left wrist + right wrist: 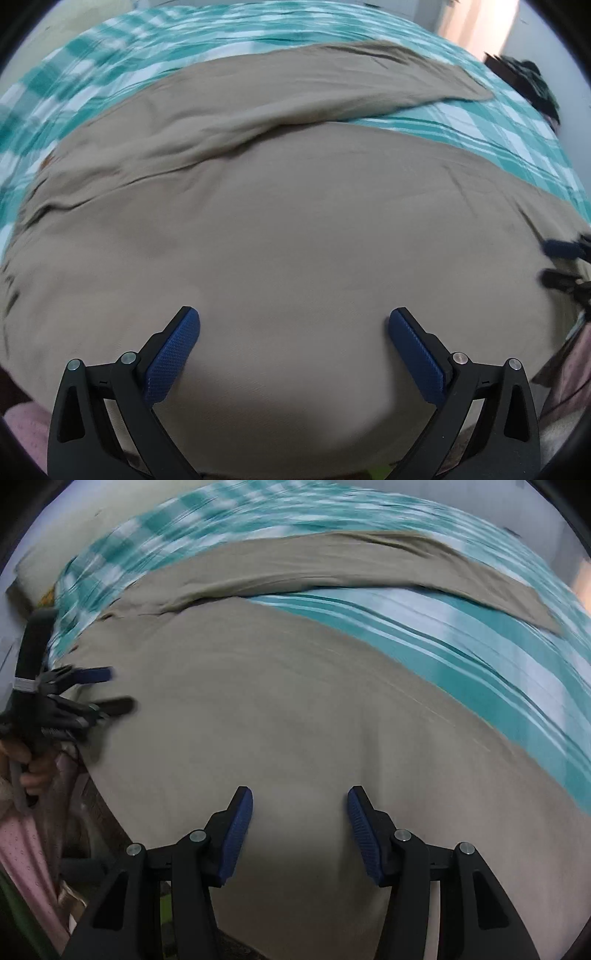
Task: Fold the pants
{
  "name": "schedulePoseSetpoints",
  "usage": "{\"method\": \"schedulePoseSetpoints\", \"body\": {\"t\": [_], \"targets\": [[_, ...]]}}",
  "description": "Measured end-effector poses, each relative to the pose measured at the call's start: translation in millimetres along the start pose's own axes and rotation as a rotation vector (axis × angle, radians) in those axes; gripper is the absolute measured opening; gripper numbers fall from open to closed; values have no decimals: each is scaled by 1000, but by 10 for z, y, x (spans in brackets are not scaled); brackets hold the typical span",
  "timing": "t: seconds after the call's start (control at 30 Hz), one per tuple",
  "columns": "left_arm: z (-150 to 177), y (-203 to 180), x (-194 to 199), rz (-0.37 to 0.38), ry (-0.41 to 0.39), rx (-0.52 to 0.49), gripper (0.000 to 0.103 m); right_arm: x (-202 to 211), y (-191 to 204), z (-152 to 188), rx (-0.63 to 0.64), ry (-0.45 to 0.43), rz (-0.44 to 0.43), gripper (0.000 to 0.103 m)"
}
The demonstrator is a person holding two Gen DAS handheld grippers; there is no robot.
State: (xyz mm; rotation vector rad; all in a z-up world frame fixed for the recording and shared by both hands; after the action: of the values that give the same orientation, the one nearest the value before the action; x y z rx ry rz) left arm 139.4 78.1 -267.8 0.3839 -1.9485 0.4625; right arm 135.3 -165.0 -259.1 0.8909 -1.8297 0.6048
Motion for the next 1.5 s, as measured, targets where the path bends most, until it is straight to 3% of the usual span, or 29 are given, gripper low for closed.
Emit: {"method": "schedulePoseSetpoints", "body": {"t": [0.13, 0.17, 0.2, 0.27, 0.3, 0.33, 0.4, 0.57, 0.73, 0.9, 1.0, 1.1, 1.17, 1.23, 1.3, 1.37, 1.43, 1.5], "targets": [[3, 273, -21, -26, -13, 51, 102, 295, -799, 565, -213, 37, 95, 53], [9, 304, -19, -32, -15, 53, 102, 361, -1036, 743, -267, 58, 144, 55], [7, 314, -10, -39, -13, 51, 103, 440, -1363, 1032, -349, 91, 213, 69], [13, 308, -9, -51, -5, 44, 103, 593, -1793, 1456, -493, 118, 309, 68], [14, 306, -10, -57, -1, 39, 103, 654, -2002, 1688, -624, 109, 297, 53], [18, 305, -10, -60, -1, 37, 103, 744, -2150, 1840, -768, 24, 230, 40], [28, 306, 0, -64, 1, 42, 103, 824, -2245, 1924, -818, -9, 223, 37], [-155, 298, 155, -69, -8, 72, 102, 938, -2011, 1685, -749, 29, 325, 46], [-1014, 364, 264, -46, -136, 139, 102, 1174, -1809, 1059, -669, -38, 179, 49], [-1723, 453, -317, -121, -181, 192, 102, 1014, -1778, -59, -561, -150, 23, 49], [-1639, 701, -829, -188, -105, 217, 102, 691, -2017, -953, -458, -243, 19, 50], [-1485, 785, -875, -101, -185, 225, 102, 251, -2283, -1555, -382, -267, 18, 55], [-1493, 773, -881, -117, -183, 216, 102, -179, -2575, -1845, -397, -255, 1, 55], [-1476, 776, -888, -122, -194, 211, 102, -551, -2893, -1957, -452, -234, -30, 55], [-1484, 771, -896, -123, -203, 209, 102, -787, -3242, -1899, -511, -230, -8, 54], [-1490, 784, -904, -118, -209, 212, 102, -882, -3678, -1684, -551, -215, 92, 53], [-1491, 775, -916, -116, -216, 214, 102, -785, -4050, -1414, -623, -250, 145, 34], [-1484, 760, -928, -119, -226, 215, 102, -581, -4327, -1123, -702, -281, 233, 36]]}}
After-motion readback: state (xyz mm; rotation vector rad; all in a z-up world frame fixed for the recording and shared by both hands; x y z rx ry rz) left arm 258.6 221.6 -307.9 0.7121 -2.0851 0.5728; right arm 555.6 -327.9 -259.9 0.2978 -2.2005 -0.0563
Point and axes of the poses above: each gripper's, at about its wrist camera, not at the fingertips, and x roughly against the way its jaws point, y to its left, z to its underside, the point moved 6 cm from there along -x, roughly the way its jaws point, and after that the axes turned 15 degrees about x, right-handed, at the moved point
